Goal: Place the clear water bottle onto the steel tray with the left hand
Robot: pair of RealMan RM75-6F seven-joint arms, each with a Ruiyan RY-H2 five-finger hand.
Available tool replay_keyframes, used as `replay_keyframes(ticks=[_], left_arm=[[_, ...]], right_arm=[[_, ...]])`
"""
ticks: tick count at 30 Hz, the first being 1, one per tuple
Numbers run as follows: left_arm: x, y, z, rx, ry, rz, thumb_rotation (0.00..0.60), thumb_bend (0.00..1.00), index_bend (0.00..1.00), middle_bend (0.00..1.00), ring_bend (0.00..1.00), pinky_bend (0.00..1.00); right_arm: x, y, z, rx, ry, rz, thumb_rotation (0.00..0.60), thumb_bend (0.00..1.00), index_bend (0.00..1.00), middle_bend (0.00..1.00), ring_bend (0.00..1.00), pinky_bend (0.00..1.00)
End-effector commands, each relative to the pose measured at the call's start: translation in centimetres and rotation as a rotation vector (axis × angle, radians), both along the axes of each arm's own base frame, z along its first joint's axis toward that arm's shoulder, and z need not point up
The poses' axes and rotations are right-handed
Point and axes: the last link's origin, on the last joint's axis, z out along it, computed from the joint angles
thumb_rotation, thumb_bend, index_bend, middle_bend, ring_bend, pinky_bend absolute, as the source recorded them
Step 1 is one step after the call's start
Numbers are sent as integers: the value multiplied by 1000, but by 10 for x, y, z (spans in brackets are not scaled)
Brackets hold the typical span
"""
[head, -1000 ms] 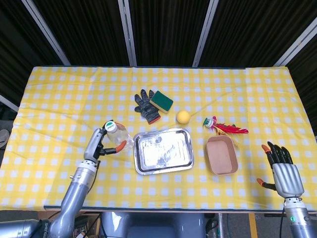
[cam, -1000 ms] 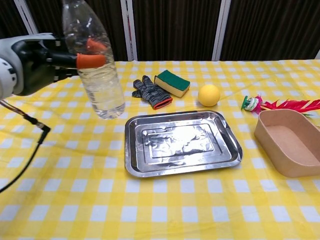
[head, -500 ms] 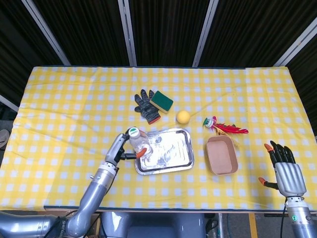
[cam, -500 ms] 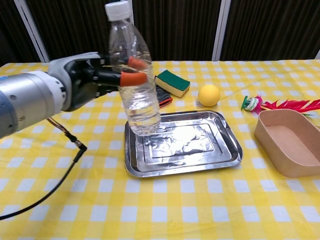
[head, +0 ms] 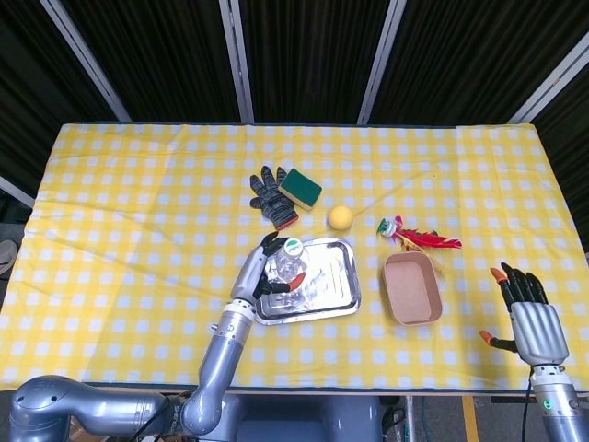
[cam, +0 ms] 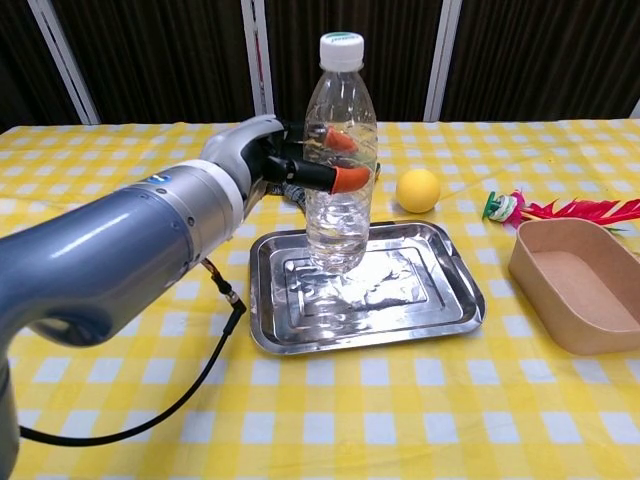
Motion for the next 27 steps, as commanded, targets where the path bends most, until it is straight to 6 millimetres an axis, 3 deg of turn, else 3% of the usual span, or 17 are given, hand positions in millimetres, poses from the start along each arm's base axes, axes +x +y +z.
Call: replay_keyframes(ticks=[1,13,20,27], left_arm=[[-2,1,-16,-50,-34,7,600,521,554,548,45,5],[-18,4,-32,-95,-45,0,600,502,524,496,38,5],[-24,3,-30,-119,-4,-52,600,317,271,283,0,0],[-28,1,-21,-134,9,-109,600,298,191,210,0,0]], right_arm=[[-1,0,2,-7,-3,-3,600,50,81,0,0,0],[-1,0,0,5,-3,-3,600,50,81,0,0,0],[-1,0,-1,4,1,-5,600,49,81,0,0,0],[0,-1,-2,9,1,-12,600,49,81,0,0,0]])
